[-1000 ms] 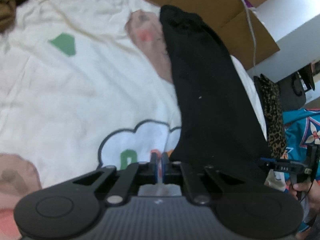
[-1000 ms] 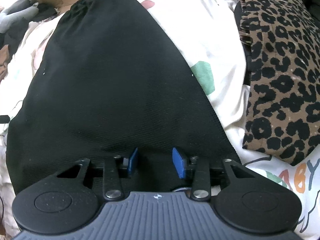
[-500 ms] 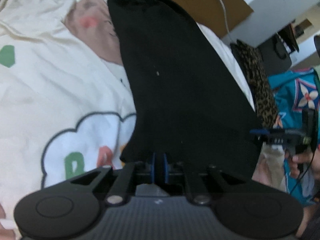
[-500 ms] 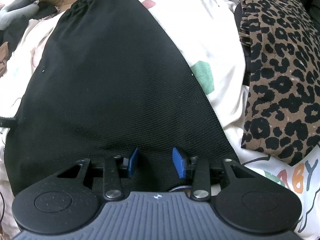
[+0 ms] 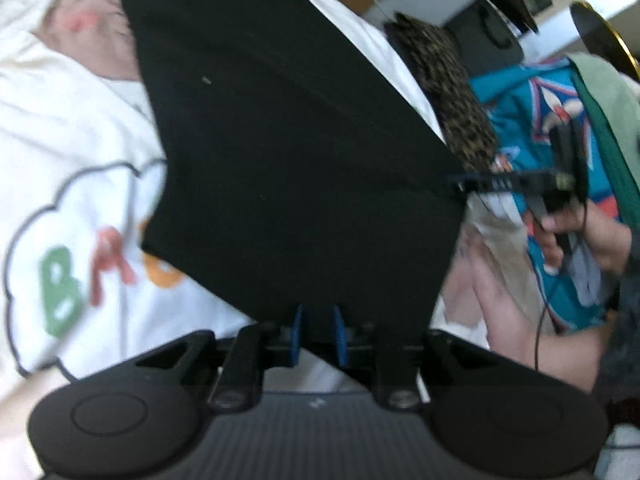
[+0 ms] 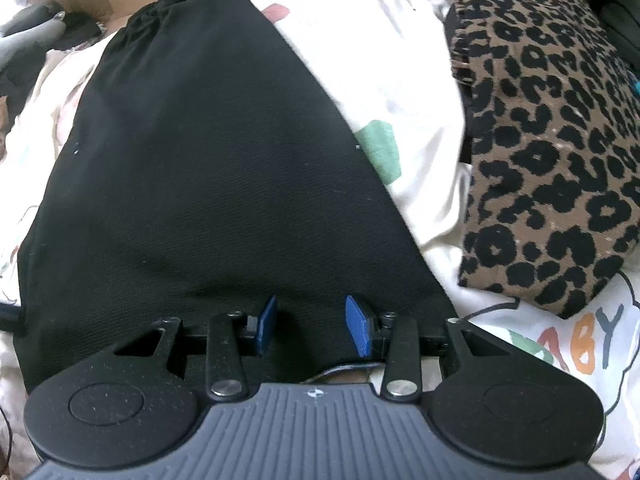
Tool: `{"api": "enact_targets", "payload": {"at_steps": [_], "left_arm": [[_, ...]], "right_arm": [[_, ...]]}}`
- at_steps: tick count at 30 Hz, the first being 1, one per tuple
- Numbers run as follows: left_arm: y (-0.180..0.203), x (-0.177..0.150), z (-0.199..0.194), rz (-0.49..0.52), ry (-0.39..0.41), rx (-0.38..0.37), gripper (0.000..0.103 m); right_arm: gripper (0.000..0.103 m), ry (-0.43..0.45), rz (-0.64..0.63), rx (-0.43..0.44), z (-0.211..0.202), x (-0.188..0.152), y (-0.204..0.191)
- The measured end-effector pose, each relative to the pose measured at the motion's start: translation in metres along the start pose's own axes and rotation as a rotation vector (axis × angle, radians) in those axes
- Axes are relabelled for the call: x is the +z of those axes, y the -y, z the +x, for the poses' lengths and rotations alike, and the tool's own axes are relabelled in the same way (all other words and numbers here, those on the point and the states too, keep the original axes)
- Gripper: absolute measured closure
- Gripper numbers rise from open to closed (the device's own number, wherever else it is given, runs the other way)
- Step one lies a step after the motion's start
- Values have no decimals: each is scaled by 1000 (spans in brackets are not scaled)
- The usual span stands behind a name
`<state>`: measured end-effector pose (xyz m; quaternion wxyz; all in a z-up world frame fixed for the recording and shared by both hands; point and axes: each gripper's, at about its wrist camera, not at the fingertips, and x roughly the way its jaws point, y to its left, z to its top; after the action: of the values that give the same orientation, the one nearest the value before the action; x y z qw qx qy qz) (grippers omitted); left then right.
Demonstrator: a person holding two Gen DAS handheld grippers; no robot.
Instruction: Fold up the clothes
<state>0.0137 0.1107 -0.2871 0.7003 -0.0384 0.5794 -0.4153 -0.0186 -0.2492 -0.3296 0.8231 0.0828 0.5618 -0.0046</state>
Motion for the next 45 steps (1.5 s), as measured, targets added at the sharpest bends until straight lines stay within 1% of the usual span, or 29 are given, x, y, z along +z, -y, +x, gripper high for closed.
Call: {"api": "enact_targets", "payload": {"at_steps": [5,9,10,12,13,14,15,18,22,24,26,27,28,29,31,32,33,34,37,42,43,44,45], "left_arm": [[8,-8,4,37,-52,-25,85],[11,-12,8,43,-103,-45,84],[12,-12,7,37,-111,-52,81],[10,-12,6,10,-116,-63,71],[8,-12,4,-6,-115,-64,58],[6,-12,3,-25,-112,-64,48],[5,-12,4,-44,-108,-68,48],[1,-11,9,-97,-113,-93,49],[-1,-11,17,-129,-140,-137,57],[1,-12,21,-132,-159,-153,66],[2,-15,28,-152,-174,-163,80],[1,-16,30,-169,-179,-171,84],[-1,-18,31,-189,-183,-179,94],[-2,-20,32,-201,-185,-183,97],[-5,-23,32,-220,-188,-187,98],[-6,-24,32,-223,-190,-190,99],[-5,-25,31,-222,-191,-194,99],[-5,-26,30,-220,-191,-199,99],[-3,-26,29,-213,-190,-204,100],[-1,-25,34,-182,-214,-164,98],[-1,-25,34,-173,-222,-154,95],[-1,-24,33,-167,-224,-146,87],[-1,-24,30,-163,-218,-139,83]], "right_arm": [[57,13,30,-9,-7,-6,10],[57,19,55,-16,-12,-10,21],[57,21,62,-15,-14,-11,24],[57,25,76,-13,-17,-13,30],[57,28,82,-13,-18,-15,33],[57,30,87,-13,-20,-16,36],[57,31,88,-14,-22,-17,39],[56,41,71,-20,-26,-20,42],[55,61,65,-49,-31,-20,47],[54,74,79,-53,-33,-18,51],[54,81,93,-55,-33,-17,56],[54,84,100,-55,-32,-17,58],[54,83,105,-49,-31,-16,60],[54,82,109,-42,-30,-15,61],[57,74,116,-21,-27,-13,63],[70,67,114,-10,-26,-12,63],[90,63,105,-17,-26,-12,62],[99,60,90,-30,-26,-11,62],[99,72,84,-41,-30,-12,64],[99,68,69,-72,-27,-11,61],[99,66,70,-75,-25,-11,62],[99,64,75,-76,-24,-11,63],[98,63,81,-75,-23,-11,63]]}}
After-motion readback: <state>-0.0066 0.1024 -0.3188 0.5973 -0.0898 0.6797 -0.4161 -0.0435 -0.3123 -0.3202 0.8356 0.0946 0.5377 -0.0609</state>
